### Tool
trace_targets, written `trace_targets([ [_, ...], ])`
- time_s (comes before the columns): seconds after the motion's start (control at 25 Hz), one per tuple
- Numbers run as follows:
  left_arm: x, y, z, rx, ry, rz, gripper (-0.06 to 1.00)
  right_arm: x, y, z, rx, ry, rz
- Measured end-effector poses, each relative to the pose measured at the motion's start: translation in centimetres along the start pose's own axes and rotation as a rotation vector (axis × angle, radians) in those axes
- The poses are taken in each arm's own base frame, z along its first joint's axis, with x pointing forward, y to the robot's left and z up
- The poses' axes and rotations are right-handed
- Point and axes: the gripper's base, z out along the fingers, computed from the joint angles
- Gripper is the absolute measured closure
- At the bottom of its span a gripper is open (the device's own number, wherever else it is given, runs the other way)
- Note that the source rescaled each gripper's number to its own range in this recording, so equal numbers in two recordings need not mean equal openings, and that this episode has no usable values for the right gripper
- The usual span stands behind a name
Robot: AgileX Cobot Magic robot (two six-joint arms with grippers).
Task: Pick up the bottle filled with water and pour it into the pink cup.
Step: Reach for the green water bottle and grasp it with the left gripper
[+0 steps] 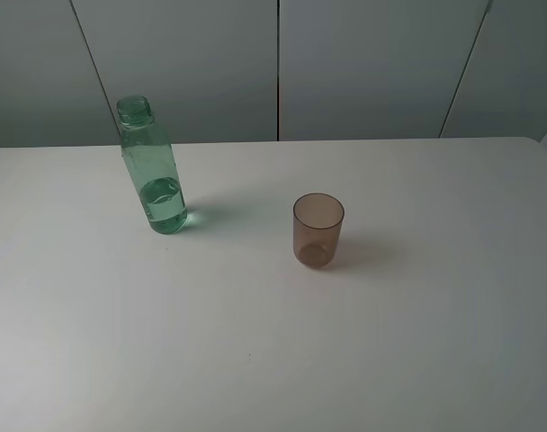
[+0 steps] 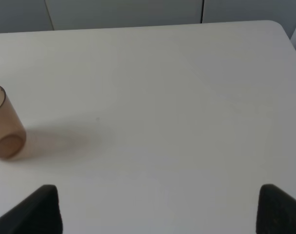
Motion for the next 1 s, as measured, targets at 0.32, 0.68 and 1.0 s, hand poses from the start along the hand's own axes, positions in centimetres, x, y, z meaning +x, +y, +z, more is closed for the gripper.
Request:
trace_targets([
  [0.32,0.0,0.0,0.0,0.000,0.000,0.000,-0.06,0.0,0.0,0.0,0.000,0.000,0.000],
  [0.68,0.0,0.0,0.0,0.000,0.000,0.000,-0.06,0.0,0.0,0.0,0.000,0.000,0.000],
  [1.0,-6.3,0.0,1.0,0.021,0.051,-0.015,-0.06,0.0,0.0,0.0,0.000,0.000,0.000],
])
